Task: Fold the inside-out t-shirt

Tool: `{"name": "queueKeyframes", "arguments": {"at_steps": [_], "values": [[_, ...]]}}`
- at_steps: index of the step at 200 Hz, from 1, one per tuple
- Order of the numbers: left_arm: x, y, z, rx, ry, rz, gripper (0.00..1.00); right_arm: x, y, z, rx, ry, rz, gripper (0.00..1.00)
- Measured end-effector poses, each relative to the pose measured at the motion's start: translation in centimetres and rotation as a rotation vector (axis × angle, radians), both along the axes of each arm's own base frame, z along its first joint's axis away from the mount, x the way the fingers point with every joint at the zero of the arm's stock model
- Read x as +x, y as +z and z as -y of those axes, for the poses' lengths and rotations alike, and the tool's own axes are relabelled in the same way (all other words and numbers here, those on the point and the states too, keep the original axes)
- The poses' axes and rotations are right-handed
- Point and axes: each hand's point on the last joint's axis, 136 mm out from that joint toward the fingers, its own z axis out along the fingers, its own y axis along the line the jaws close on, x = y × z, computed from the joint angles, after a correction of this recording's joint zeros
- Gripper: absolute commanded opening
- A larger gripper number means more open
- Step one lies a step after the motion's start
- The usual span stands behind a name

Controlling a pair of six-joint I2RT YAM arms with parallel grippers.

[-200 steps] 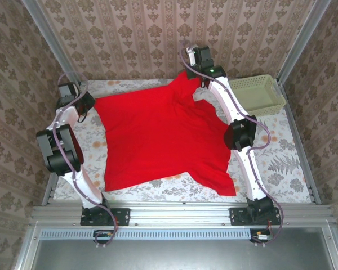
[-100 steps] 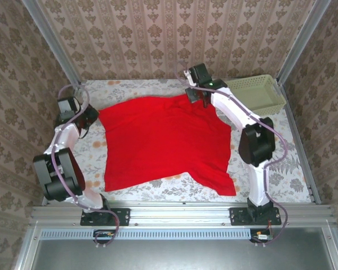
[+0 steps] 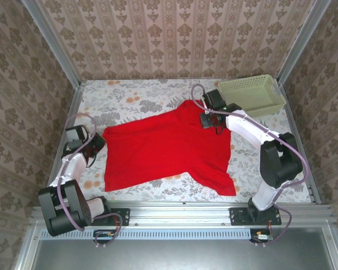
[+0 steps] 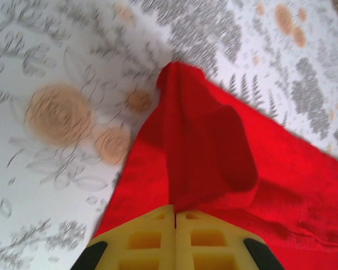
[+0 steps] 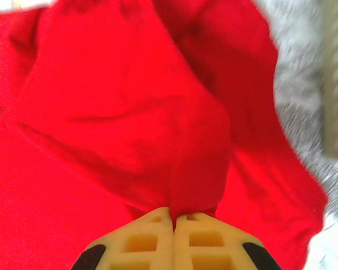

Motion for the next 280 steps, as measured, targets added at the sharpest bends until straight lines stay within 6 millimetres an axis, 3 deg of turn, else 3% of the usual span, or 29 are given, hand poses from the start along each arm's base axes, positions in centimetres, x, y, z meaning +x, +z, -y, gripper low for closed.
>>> {"name": "queueKeyframes", "arguments": {"at_steps": [31,46,61,68,83,104,124,145,166,193,230,252,280], "values": [[-2.5,-3.1,0.5,-0.025,0.014,-0.093,0.08,-3.0,-2.5,0.4,0.042,-0.027,-0.072,0.06],[-3.9,-4.5,0.5,-0.030,0.030,-0.152,0.14,-4.0,-3.3,0.4,0.061,-0.039,-0.096,0.22],[-4.9,-5.4,0.3,-0.028,0.054,-0.199,0.30,-4.8,-3.9,0.4,0.081,-0.044,-0.115,0.40],[-5.2,-5.5,0.2,-0.026,0.066,-0.215,0.36,-5.0,-4.0,0.4,0.084,-0.047,-0.120,0.43],[-5.7,-5.6,-0.2,-0.014,0.089,-0.239,0.38,-5.1,-3.6,0.5,0.093,-0.057,-0.114,0.47],[-5.4,-3.7,-0.8,0.027,0.112,-0.219,0.45,-4.1,-2.1,1.3,0.124,-0.099,-0.080,0.49],[-3.6,0.1,-0.6,0.092,0.093,-0.125,0.49,-1.8,-0.1,2.7,0.157,-0.163,-0.038,0.48],[-1.2,4.2,2.3,0.134,-0.010,-0.004,0.50,1.7,1.2,3.1,0.177,-0.207,-0.001,0.46],[0.7,5.5,5.5,0.141,-0.117,0.041,0.51,4.0,-0.2,2.8,0.177,-0.231,-0.024,0.44],[2.5,3.0,7.9,0.136,-0.206,-0.031,0.51,5.2,-3.7,2.5,0.158,-0.249,-0.092,0.44],[2.9,-1.9,8.4,0.135,-0.243,-0.164,0.52,6.1,-6.5,1.2,0.142,-0.226,-0.142,0.44],[2.7,-3.9,8.4,0.129,-0.248,-0.223,0.52,5.7,-6.7,-1.4,0.133,-0.160,-0.151,0.41],[2.7,-5.4,8.4,0.119,-0.251,-0.260,0.52,4.2,-6.0,-6.3,0.135,-0.051,-0.148,0.39]]}}
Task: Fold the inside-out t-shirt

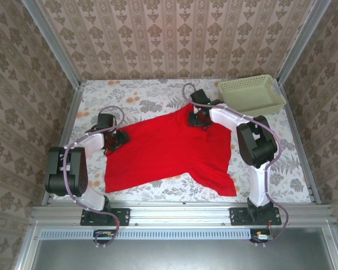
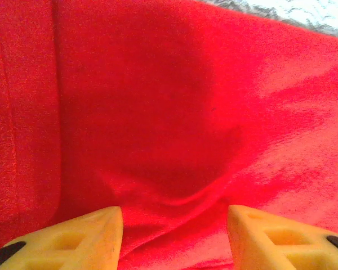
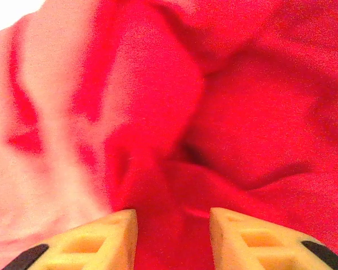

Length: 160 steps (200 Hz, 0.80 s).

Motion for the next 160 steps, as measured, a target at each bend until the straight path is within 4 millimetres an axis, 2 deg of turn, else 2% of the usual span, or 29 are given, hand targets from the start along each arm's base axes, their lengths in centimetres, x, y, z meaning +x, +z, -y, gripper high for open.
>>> {"name": "queueKeyframes", "arguments": {"at_steps": [30,58,78,91,112,130,143,160], "values": [[0.3,-0.1,0.1,-0.004,-0.003,0.007,0.52,-2.3,0.1,-3.7,-0.009,0.088,-0.016,0.40],[0.4,0.0,0.1,0.000,-0.010,0.015,0.52,-3.3,-0.2,-4.2,-0.021,0.102,-0.040,0.40],[0.4,-0.1,0.1,0.002,-0.014,0.016,0.52,-3.2,0.3,-2.4,-0.010,0.053,-0.041,0.37],[0.4,-0.1,0.1,0.003,-0.015,0.017,0.53,-2.8,1.3,0.0,0.012,-0.005,-0.036,0.36],[0.4,-0.1,0.0,0.005,-0.014,0.017,0.53,-0.7,3.1,4.2,0.036,-0.112,0.005,0.35],[0.4,-0.2,0.0,0.006,-0.016,0.016,0.52,0.7,3.2,7.1,0.038,-0.177,0.013,0.35],[0.3,-0.2,0.0,0.006,-0.016,0.014,0.52,1.1,2.6,7.9,0.030,-0.187,0.004,0.35],[0.3,-0.3,0.0,0.007,-0.016,0.011,0.53,1.5,1.4,7.8,0.017,-0.174,-0.014,0.37]]}}
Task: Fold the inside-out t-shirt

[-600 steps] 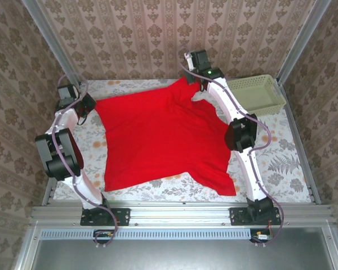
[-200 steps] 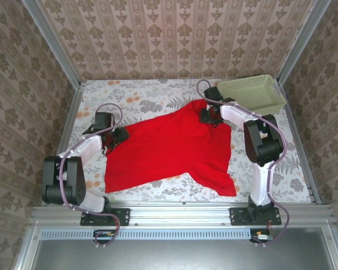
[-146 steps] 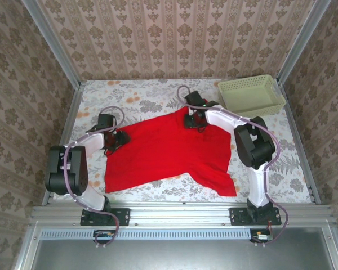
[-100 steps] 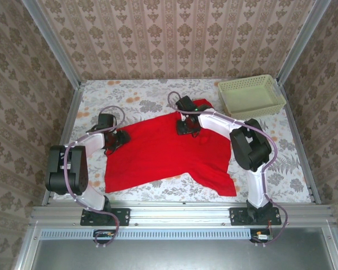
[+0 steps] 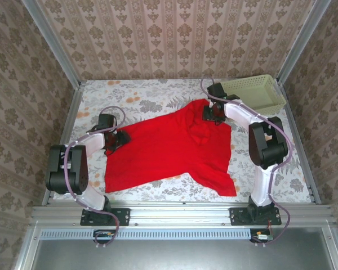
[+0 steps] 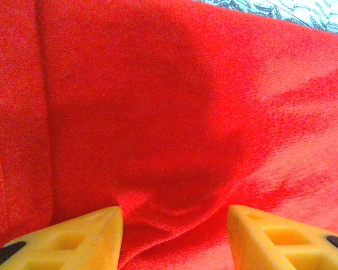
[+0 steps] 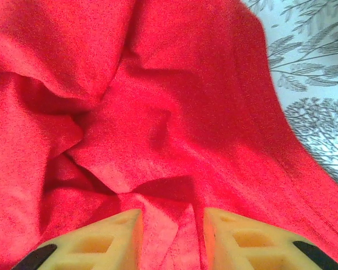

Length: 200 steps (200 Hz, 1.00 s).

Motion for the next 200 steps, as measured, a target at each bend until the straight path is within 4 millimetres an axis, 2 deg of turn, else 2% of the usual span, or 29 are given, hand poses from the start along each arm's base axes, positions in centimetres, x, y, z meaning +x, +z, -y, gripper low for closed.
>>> {"name": "queueKeyframes", "arguments": {"at_steps": [30,60,77,132,150,178,188,200], "values": [[0.0,0.0,0.0,0.000,0.000,0.000,0.53,-0.1,-2.2,-0.5,-0.018,0.041,-0.039,0.38],[0.0,-0.1,0.0,0.001,0.000,-0.003,0.53,0.2,-2.8,-0.7,-0.020,0.057,-0.049,0.37],[0.0,-0.2,0.0,0.001,0.000,-0.005,0.53,0.5,-3.2,-0.8,-0.023,0.062,-0.051,0.34],[0.0,-0.2,-0.2,0.001,0.006,-0.005,0.53,0.5,-3.6,-0.7,-0.040,0.075,-0.058,0.05],[0.0,-0.2,-0.2,0.001,0.006,-0.005,0.53,0.1,-3.7,-0.4,-0.051,0.070,-0.058,0.00],[0.1,-0.2,-0.5,0.001,0.015,-0.005,0.53,-1.5,-3.1,0.5,-0.071,0.056,-0.060,0.00],[0.1,-0.2,-0.7,0.000,0.019,-0.005,0.53,-1.9,-2.5,0.8,-0.067,0.053,-0.049,0.11],[0.2,-0.2,-0.8,0.000,0.023,-0.005,0.53,-2.0,-1.7,1.0,-0.056,0.045,-0.034,0.18]]}}
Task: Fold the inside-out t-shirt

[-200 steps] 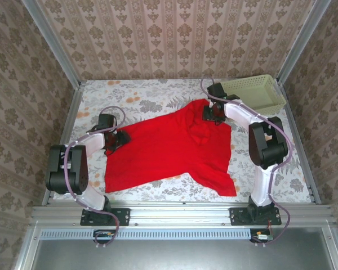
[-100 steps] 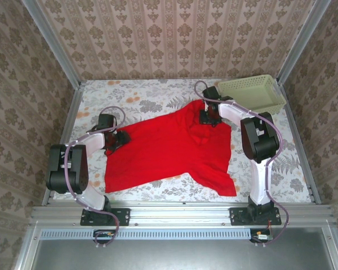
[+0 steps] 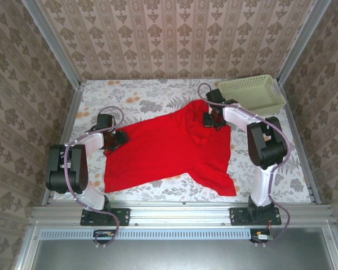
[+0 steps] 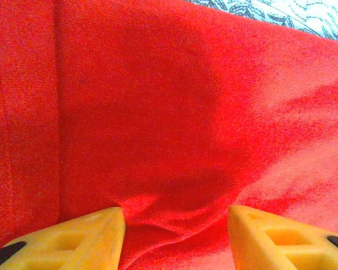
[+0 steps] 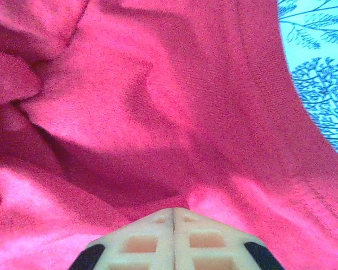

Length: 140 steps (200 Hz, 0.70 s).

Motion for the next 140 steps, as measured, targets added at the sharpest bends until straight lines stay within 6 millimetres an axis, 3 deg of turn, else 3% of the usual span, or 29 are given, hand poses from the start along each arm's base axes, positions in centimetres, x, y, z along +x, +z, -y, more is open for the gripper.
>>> {"name": "queueKeyframes", "arguments": {"at_steps": [39,140], "values": [[0.0,0.0,-0.1,0.000,0.002,0.000,0.53,0.8,0.7,0.4,0.029,-0.006,0.029,0.34],[0.0,0.0,-0.1,0.000,0.002,0.000,0.53,1.1,-1.9,-1.4,0.073,0.056,-0.030,0.36]]}}
